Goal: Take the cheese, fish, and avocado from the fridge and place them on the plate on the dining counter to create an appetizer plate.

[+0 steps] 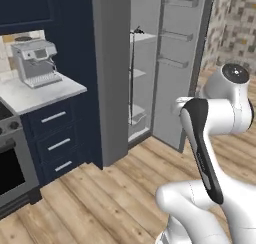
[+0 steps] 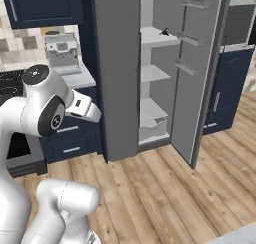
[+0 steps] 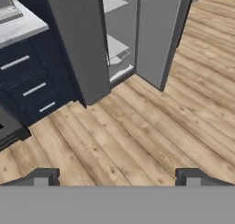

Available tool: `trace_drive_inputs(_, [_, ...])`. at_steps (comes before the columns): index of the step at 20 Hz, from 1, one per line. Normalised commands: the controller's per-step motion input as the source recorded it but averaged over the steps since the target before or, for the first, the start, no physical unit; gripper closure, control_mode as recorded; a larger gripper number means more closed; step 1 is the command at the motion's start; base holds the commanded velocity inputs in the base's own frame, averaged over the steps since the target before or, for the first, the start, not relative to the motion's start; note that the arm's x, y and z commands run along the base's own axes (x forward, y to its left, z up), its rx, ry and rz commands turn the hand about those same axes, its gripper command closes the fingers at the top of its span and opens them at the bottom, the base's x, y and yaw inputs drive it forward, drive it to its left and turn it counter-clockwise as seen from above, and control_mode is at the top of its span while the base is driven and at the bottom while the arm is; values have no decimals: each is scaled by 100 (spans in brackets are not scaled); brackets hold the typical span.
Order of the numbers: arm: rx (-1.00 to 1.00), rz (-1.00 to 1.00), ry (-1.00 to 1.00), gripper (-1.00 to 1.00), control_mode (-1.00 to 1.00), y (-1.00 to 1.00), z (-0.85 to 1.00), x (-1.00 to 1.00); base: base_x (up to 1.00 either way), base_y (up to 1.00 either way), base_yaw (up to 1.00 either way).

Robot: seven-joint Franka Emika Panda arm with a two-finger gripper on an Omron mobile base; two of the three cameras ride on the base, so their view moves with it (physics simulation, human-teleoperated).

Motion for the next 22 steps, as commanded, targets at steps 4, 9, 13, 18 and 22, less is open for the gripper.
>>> trace_drive_inputs(4, [0,0,0,-100,100,0,0,0,77,-14,-36])
trace_drive_inputs(9, [0,0,0,-100,100,0,0,0,97,4,-40])
trace_drive_inputs(13, [0,0,0,-100,100,0,0,0,100,27,-41])
trace_drive_inputs(18, [0,0,0,-100,100,0,0,0,100,31,-31])
trace_drive_inputs(22, [0,0,0,-100,100,0,0,0,99,-2,-2])
